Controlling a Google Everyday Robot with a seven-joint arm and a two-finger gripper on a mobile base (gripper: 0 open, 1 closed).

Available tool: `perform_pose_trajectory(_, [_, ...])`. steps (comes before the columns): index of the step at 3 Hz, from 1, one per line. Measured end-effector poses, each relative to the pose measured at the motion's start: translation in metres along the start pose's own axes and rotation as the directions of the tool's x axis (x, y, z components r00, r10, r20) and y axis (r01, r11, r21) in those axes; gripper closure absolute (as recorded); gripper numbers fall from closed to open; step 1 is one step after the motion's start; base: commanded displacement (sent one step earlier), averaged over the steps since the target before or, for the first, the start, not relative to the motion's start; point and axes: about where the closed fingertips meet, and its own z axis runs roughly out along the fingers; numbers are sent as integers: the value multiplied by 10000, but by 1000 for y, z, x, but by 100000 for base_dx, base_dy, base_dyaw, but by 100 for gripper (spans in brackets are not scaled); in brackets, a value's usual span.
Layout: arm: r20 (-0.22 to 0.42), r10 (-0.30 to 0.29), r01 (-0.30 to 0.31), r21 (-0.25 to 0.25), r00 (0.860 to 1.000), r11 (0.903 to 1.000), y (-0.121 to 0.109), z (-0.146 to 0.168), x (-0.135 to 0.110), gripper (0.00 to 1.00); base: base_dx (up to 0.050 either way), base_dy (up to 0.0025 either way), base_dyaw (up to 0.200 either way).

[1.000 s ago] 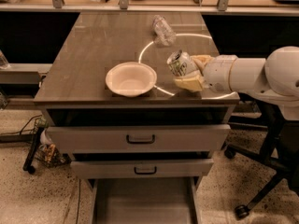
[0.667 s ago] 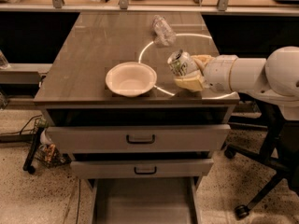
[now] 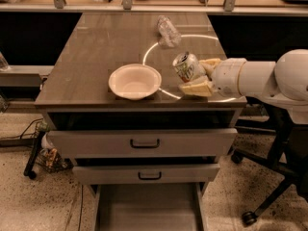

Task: Pick 7up can from bottom drawer and place on counter

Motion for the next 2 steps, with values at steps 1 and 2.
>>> perform_pose_trajectory(1, [-29, -112, 112, 37, 9999, 9999, -14, 22, 8, 0, 0, 0, 0])
perform_pose_trajectory(2, [-26, -106, 106, 45, 9999, 9999, -15, 22, 9, 0, 0, 0, 0])
